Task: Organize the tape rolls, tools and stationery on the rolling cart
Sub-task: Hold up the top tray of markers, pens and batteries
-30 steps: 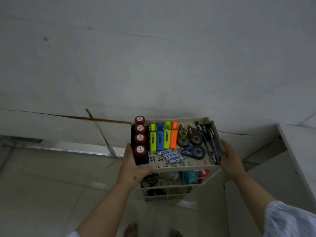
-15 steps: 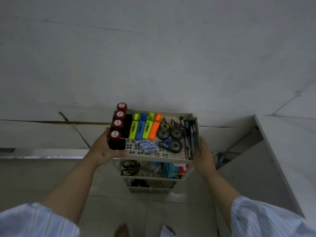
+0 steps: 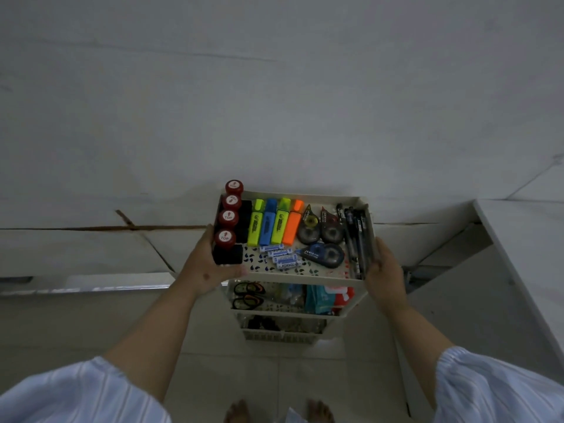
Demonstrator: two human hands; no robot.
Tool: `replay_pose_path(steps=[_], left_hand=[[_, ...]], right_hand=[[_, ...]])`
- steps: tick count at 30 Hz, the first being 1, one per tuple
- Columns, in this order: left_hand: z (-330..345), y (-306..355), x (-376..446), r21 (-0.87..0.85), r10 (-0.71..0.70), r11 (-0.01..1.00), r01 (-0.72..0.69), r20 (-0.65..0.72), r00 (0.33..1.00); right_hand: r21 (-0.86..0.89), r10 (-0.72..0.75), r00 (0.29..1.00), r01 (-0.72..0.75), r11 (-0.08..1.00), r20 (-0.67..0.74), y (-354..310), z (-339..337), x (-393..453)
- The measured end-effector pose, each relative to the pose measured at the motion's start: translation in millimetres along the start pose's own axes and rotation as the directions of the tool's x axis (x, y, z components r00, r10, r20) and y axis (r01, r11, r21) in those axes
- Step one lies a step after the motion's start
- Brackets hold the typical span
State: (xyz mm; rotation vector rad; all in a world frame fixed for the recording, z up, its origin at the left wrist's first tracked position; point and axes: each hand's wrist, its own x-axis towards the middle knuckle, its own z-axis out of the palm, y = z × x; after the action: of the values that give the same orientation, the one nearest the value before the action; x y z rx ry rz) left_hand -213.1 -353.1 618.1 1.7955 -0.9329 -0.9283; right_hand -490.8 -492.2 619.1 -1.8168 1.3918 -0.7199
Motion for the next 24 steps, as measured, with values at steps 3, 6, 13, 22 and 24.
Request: replay_pose_path(steps=[3,6,13,22,24], left_hand=[[4.3,-6.4,-6.4,-0.038,0.015,0.999,-0.016,-0.024,1.000],[13.0,-11.8,-12.6,-0.045,0.010,0.999,-0.014,-0.081,0.997],[26.7,-3.3,-9.4,-0.034,-0.006,0.999,0.003,-0.086,0.996],[15.9,15.1,24.9,0.094,-0.014,0.996,0.011,0.028,0.999],[13.2,15.3,27.1,0.103,-0.022,0.995,0.018,0.039,0.999]], right_hand=[[0.005,-0.029,1.000,0.029,1.000,0.009,-5.7,1.4,4.8],[0.007,-0.058,0.998,0.058,0.998,0.039,-6.5,-1.5,12.5],[-0.022,-0.032,0.996,0.034,0.999,0.079,-6.7,-13.5,23.1],[0.004,0.045,0.998,-0.045,0.999,0.048,8.8,-15.6,16.7],[-0.010,0.060,0.997,-0.059,0.998,0.047,12.0,-11.4,18.6]])
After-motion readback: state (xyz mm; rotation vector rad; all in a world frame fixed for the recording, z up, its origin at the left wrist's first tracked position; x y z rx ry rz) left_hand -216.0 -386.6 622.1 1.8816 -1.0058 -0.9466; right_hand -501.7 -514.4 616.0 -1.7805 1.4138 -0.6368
